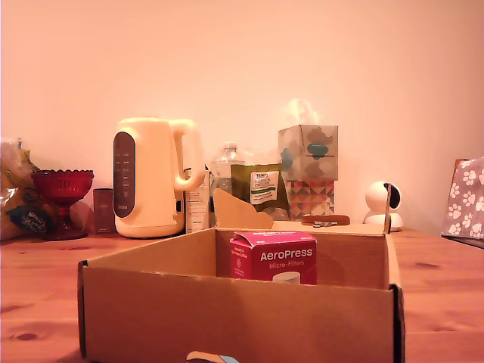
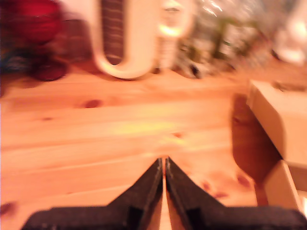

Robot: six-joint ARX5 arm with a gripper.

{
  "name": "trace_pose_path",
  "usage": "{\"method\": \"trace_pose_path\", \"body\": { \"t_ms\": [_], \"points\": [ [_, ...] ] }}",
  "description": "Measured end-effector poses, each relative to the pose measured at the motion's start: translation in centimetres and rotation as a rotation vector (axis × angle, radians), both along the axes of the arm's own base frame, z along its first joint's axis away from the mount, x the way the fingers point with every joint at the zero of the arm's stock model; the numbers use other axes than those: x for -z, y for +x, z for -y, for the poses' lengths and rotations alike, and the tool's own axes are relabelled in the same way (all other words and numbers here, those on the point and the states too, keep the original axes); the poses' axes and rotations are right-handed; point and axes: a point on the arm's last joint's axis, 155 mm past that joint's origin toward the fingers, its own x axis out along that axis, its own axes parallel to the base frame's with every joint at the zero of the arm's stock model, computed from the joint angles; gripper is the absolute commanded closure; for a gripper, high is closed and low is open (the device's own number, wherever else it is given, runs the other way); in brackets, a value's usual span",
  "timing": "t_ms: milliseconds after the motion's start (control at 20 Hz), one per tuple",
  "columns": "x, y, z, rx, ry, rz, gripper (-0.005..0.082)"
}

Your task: Pick the red carton of coffee filters and place it in the cardboard box

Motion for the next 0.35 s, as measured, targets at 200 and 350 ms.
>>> {"method": "trace_pose_path", "body": {
  "t_ms": [200, 350],
  "points": [
    [-1.7, -0.7, 0.0, -0.001, -0.003, 0.062, 0.0793],
    [-1.5, -0.8, 0.0, -0.001, -0.004, 0.058, 0.0793]
  ]
}}
